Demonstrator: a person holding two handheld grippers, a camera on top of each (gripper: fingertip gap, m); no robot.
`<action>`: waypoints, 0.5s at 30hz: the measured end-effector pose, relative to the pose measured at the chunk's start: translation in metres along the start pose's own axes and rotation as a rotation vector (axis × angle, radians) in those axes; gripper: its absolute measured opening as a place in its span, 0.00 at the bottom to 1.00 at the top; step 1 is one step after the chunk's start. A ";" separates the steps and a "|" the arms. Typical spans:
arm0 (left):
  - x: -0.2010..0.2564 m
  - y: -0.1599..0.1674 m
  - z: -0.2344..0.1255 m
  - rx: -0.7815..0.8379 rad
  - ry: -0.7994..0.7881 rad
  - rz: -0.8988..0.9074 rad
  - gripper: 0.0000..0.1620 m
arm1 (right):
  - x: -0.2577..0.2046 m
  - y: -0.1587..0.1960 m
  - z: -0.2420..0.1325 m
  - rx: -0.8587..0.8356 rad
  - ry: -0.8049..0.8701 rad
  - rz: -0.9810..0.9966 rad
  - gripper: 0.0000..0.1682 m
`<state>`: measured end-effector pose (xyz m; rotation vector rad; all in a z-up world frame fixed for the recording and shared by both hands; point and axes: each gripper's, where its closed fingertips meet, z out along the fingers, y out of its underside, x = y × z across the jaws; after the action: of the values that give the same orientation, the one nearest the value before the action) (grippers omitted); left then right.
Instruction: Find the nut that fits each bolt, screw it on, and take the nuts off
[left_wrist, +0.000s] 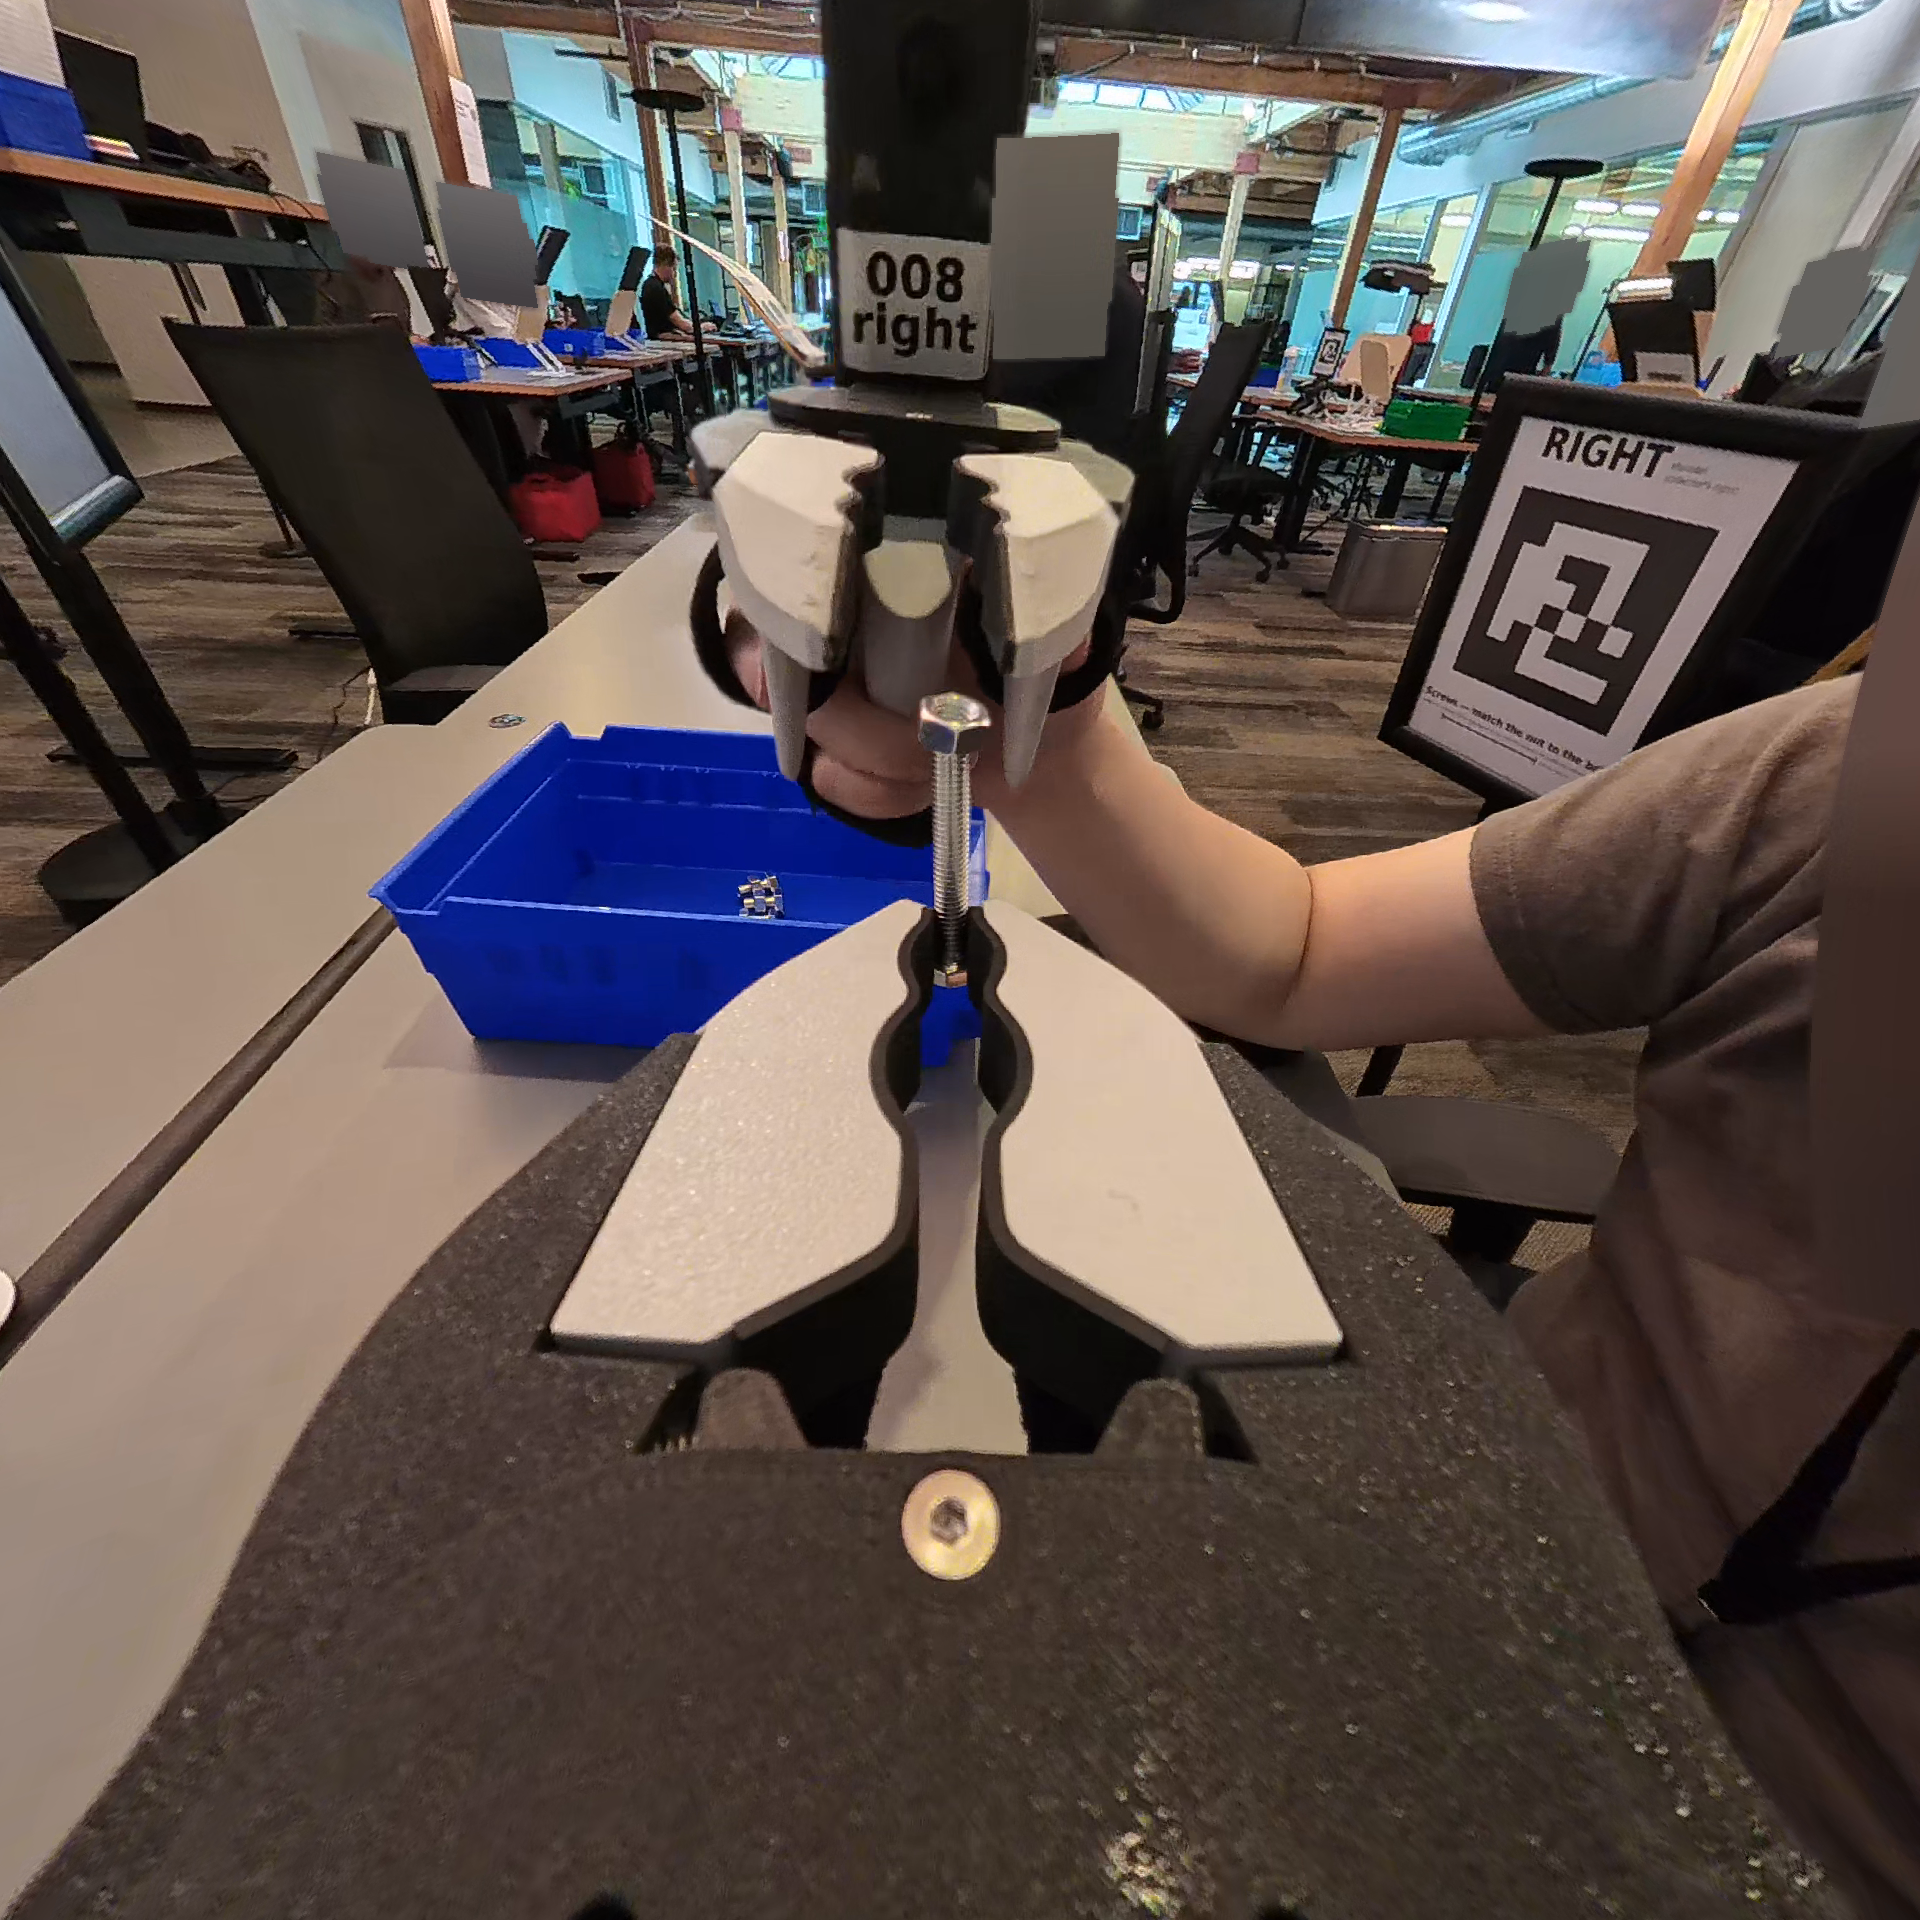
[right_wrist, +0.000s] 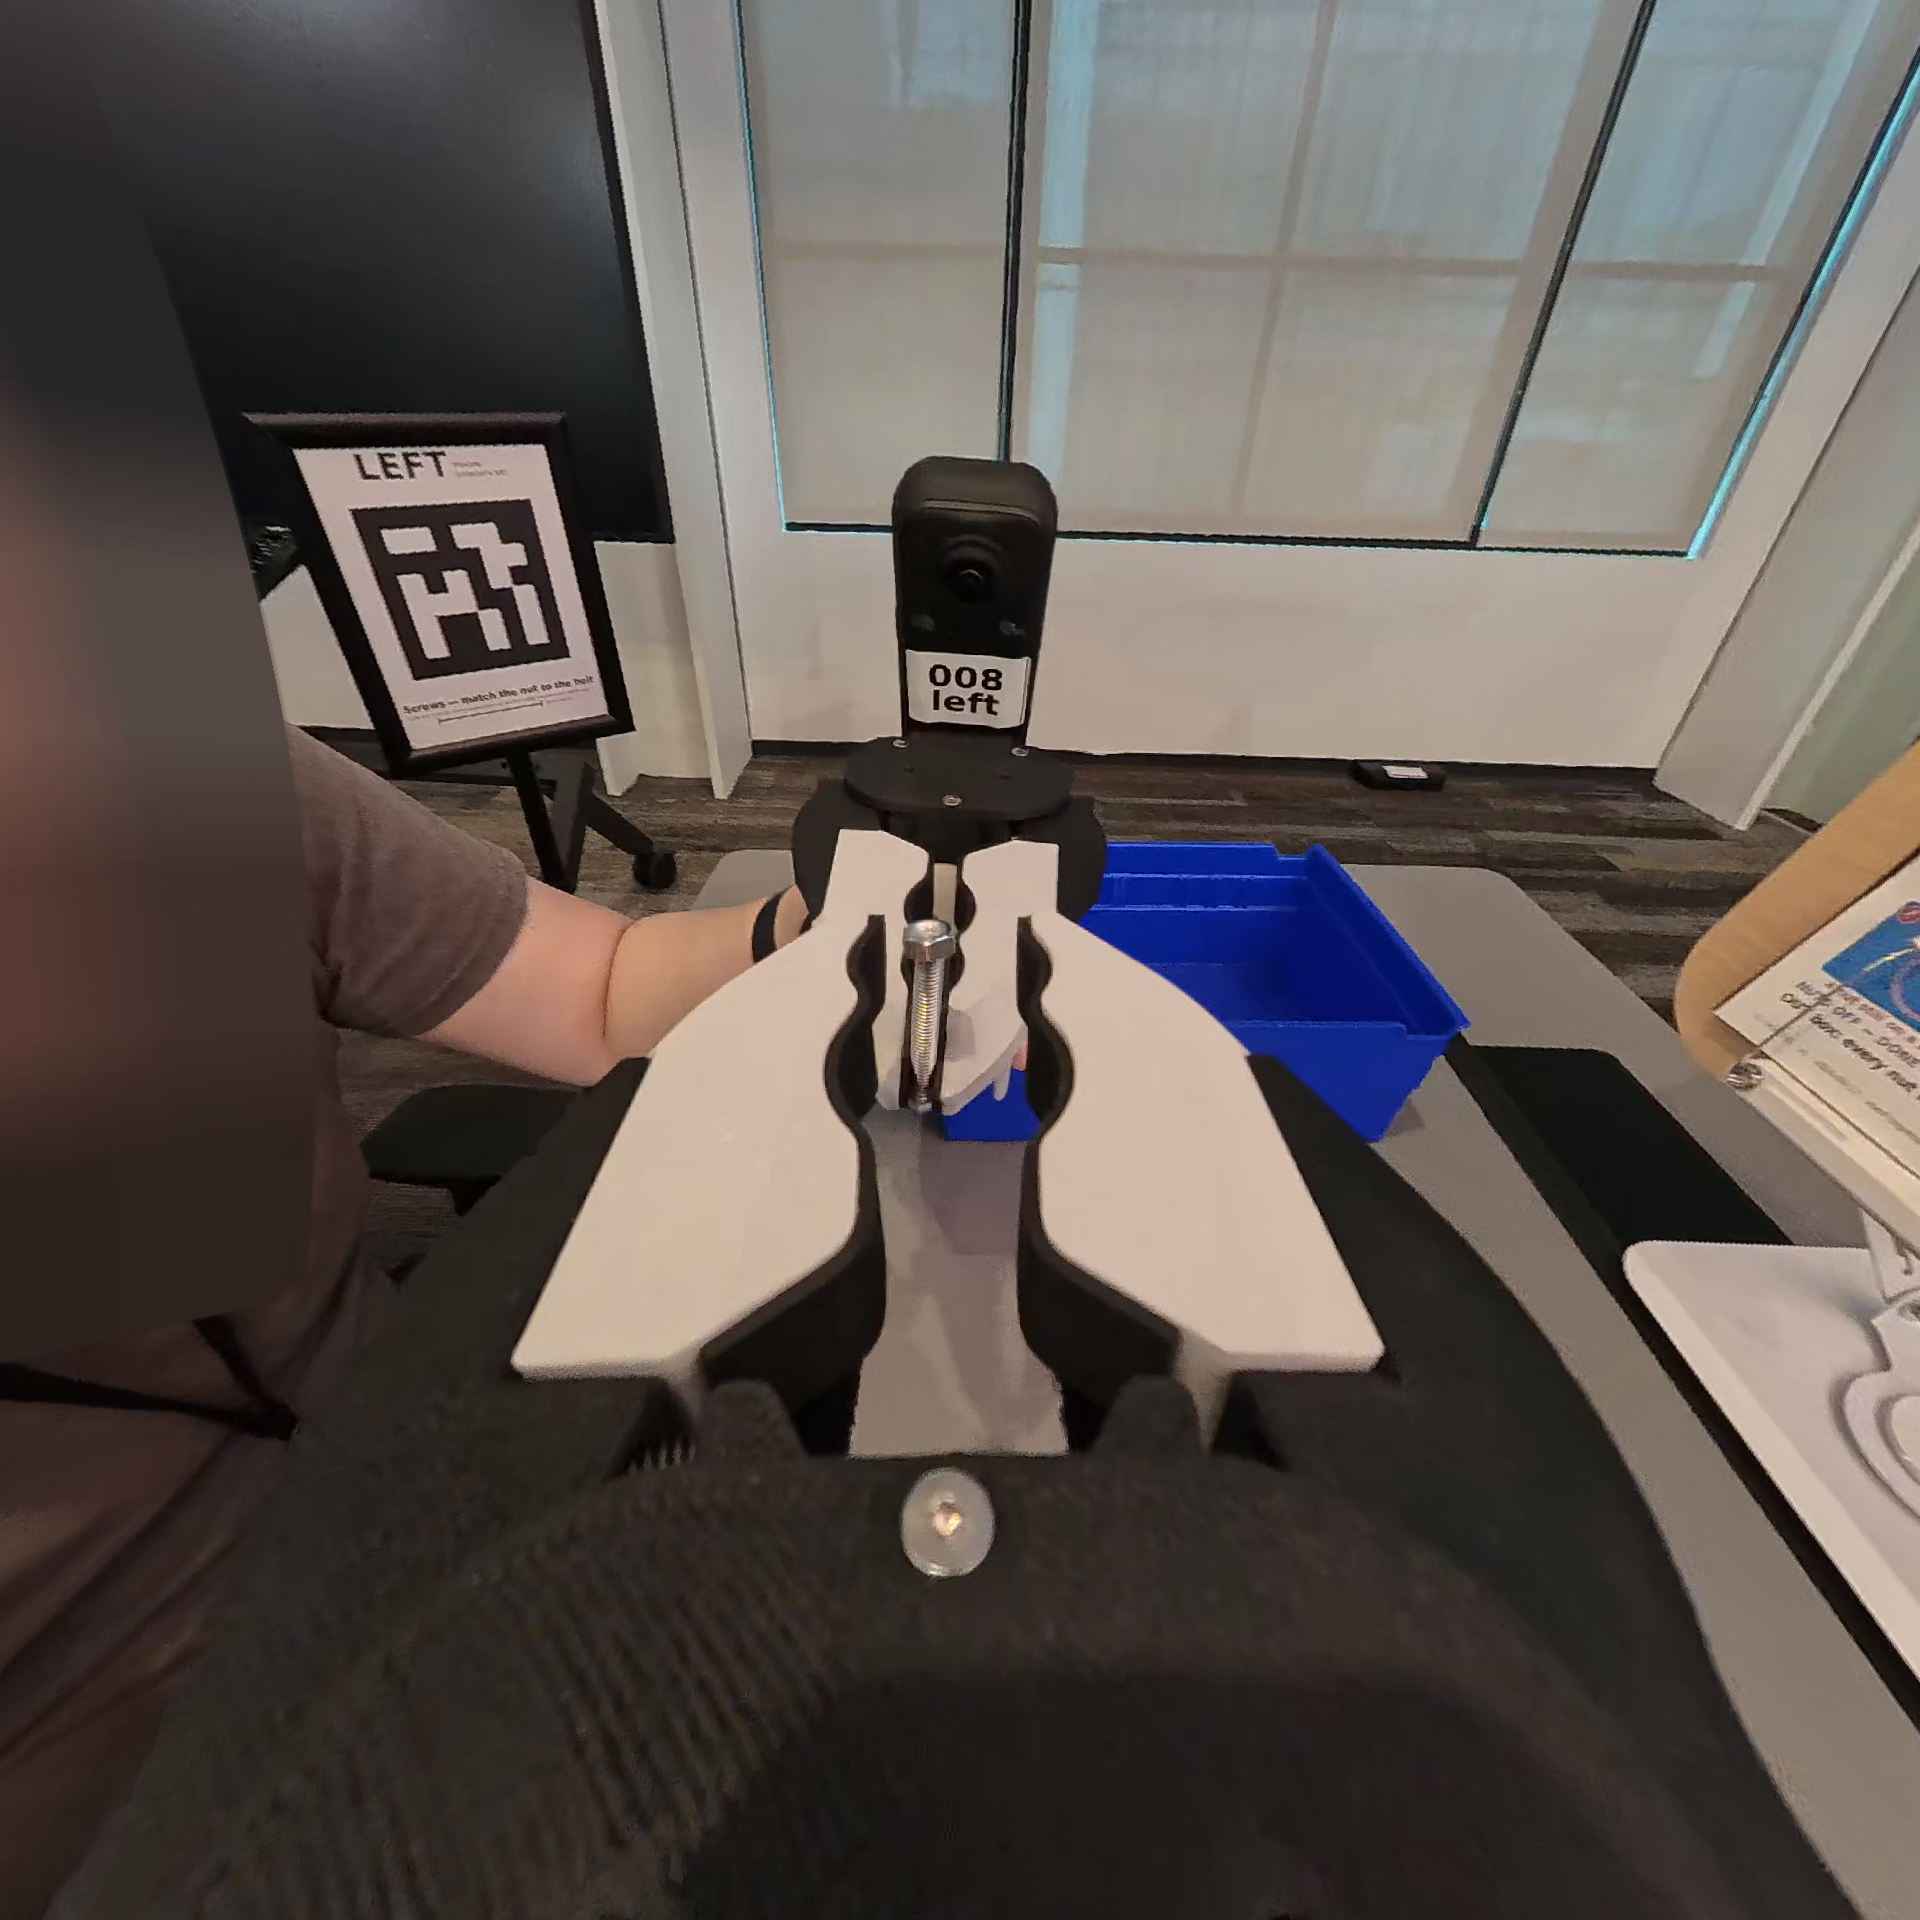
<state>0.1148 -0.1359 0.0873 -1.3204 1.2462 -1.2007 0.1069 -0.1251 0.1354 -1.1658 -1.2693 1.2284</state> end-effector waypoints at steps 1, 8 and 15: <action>0.000 0.000 0.001 -0.002 -0.003 0.003 0.03 | -0.001 0.000 0.001 0.006 -0.016 0.009 0.15; 0.004 -0.001 0.002 -0.003 0.000 0.015 0.03 | -0.007 0.002 0.006 0.003 -0.036 -0.006 0.15; 0.006 -0.002 0.001 0.001 0.008 0.009 0.03 | -0.011 0.002 0.008 0.005 -0.053 -0.015 0.13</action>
<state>0.1162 -0.1413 0.0899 -1.3088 1.2557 -1.2014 0.0997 -0.1364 0.1327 -1.1252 -1.3114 1.2582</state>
